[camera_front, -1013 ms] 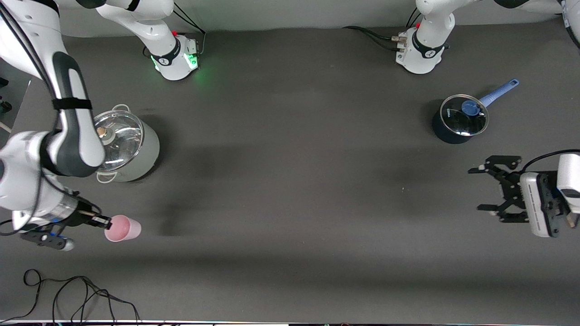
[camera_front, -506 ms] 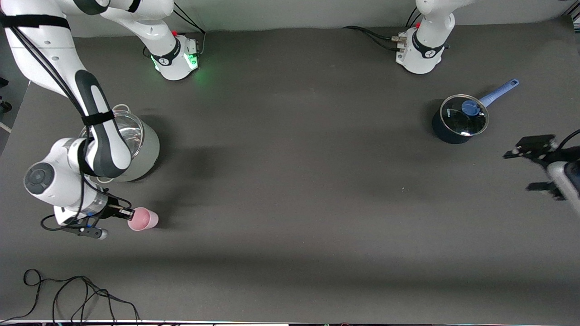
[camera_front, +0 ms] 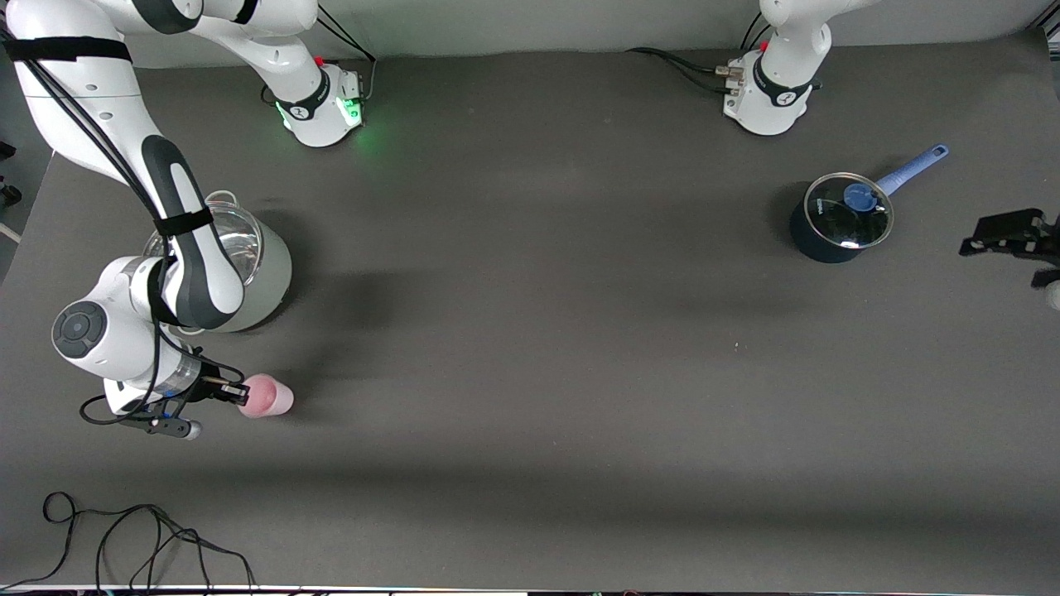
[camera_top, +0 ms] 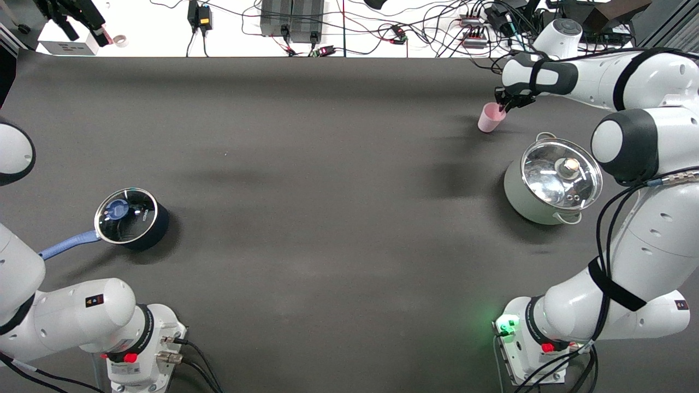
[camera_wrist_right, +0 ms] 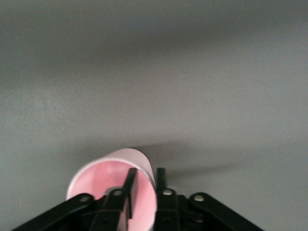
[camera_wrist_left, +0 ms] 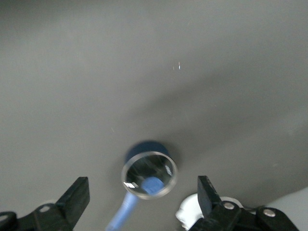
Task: Transfer pink cup from left to right arm
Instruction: 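Lower the pink cup onto the table and open the right gripper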
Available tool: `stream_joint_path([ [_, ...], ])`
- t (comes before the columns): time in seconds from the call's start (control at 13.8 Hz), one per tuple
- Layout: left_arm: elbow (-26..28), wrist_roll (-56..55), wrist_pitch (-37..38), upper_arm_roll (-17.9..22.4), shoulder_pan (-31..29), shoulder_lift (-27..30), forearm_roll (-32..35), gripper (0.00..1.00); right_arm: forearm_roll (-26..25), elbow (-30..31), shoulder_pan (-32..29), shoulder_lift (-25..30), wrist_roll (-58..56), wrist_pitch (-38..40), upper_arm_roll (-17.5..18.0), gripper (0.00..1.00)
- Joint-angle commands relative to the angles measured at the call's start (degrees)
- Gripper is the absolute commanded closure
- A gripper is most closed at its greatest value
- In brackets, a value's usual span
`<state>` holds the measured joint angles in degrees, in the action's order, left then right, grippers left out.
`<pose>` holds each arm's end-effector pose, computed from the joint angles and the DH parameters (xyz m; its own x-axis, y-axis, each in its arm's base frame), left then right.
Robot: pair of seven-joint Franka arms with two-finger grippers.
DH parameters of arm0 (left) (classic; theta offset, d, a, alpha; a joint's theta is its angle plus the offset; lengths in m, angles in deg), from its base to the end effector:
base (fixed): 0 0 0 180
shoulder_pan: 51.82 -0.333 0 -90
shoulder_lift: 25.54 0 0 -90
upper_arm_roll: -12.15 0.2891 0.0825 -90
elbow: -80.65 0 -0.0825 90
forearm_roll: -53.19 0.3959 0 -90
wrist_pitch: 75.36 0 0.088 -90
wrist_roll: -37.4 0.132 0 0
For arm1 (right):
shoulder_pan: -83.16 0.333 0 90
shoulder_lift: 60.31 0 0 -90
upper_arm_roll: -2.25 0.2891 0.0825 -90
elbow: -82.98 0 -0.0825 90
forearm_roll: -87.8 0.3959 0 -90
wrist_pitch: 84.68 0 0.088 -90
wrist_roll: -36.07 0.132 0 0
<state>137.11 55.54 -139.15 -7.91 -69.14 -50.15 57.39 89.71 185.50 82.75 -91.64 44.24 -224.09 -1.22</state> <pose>0.6139 0.0336 0.5629 0.9116 -0.3339 -0.2396 -0.3041 -0.9402 0.1534 0.6626 -0.0426 0.2000 0.9702 -0.2216 0.0982 -0.2220 -0.9750 -0.0066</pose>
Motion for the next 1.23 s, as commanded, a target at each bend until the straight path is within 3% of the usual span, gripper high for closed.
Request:
stream_joint_path([
  [0.0,1.4,-11.3,2.3,0.2,3.0,1.1,1.5,0.00,0.5,-0.6,-0.4,-0.6,-1.9,-1.0,0.1,0.00],
  [0.43,2.2,-15.6,3.7,0.2,3.2,1.0,1.3,0.00,0.5,-0.1,-0.1,0.6,-2.2,1.1,0.0,0.00],
  [0.8,3.5,-16.3,3.5,0.2,4.1,1.1,1.5,0.00,0.4,-1.7,-0.1,6.8,-5.8,17.3,0.0,0.00],
  [0.94,7.4,-16.6,1.7,0.3,4.6,3.5,2.0,0.00,0.2,-5.3,-0.2,9.7,-6.6,25.2,-0.4,0.00],
  [1.16,19.4,-16.5,-7.1,0.4,4.3,11.0,2.0,0.00,-2.8,-12.1,0.2,13.1,-6.6,33.8,-0.3,0.00],
])
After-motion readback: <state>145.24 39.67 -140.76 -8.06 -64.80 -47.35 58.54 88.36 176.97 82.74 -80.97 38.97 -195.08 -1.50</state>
